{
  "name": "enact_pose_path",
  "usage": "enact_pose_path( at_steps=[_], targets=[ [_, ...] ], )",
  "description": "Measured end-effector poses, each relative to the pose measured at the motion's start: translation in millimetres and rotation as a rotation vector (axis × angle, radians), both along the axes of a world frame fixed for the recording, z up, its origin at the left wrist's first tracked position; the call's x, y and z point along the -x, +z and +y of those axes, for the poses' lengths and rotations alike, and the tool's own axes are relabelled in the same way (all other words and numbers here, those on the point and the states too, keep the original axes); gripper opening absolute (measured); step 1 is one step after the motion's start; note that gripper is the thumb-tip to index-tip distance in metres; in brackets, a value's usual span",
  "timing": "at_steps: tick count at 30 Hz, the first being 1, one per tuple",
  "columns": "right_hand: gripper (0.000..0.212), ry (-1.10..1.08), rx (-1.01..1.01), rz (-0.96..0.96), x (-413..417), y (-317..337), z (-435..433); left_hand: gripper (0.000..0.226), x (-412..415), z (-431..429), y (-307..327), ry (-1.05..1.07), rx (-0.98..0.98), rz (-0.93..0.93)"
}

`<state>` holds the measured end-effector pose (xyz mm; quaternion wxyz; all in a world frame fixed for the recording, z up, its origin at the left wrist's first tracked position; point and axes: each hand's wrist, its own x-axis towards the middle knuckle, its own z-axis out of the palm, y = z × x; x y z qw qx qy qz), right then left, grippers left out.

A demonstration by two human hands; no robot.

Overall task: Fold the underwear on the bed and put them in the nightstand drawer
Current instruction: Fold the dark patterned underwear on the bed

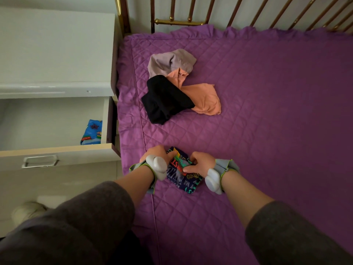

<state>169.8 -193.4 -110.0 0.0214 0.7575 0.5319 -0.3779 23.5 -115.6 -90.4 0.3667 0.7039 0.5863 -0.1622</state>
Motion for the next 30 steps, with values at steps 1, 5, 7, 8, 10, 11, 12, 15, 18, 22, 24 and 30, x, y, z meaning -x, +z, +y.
enact_pose_path(
  at_steps=[1, 5, 7, 8, 10, 11, 12, 15, 18, 22, 24, 30],
  targets=[
    [0.045, 0.006, -0.02, 0.014, 2, 1, -2, 0.051, 2, -2, 0, -0.001, 0.001, -0.03],
    [0.032, -0.034, -0.167, 0.171, 6, 7, -12, 0.045, 12, -3, -4, 0.032, -0.023, -0.1],
    [0.04, -0.071, -0.197, 0.228, 9, 9, -19, 0.042, 15, -4, -5, 0.057, -0.016, -0.131],
    [0.042, -0.104, -0.209, 0.25, 10, 9, -21, 0.042, 15, -4, -4, 0.066, -0.005, -0.145],
    [0.04, -0.2, -0.237, 0.302, 9, 11, -21, 0.043, 16, -5, 0, 0.106, -0.001, -0.177],
    [0.037, -0.256, -0.254, 0.325, 8, 12, -19, 0.046, 17, -6, 3, 0.15, -0.031, -0.207],
    [0.035, -0.318, -0.276, 0.341, 7, 14, -17, 0.049, 17, -8, 6, 0.21, -0.093, -0.243],
    [0.036, -0.498, -0.404, 0.371, 6, 25, -5, 0.06, 16, -13, 16, 0.455, -0.235, -0.364],
    [0.033, -0.655, -0.464, 0.431, 5, 36, 11, 0.069, 6, -12, 24, 0.689, 0.095, -0.546],
    [0.022, -0.721, -0.465, 0.523, 8, 51, 24, 0.046, 0, -14, 40, 0.679, 0.321, -0.846],
    [0.021, -0.696, -0.503, 0.491, 10, 58, 28, 0.037, 0, -14, 46, 0.626, 0.33, -0.958],
    [0.021, -0.708, -0.477, 0.549, 16, 66, 36, 0.039, 15, -6, 58, 0.448, 0.238, -1.0]
  ],
)
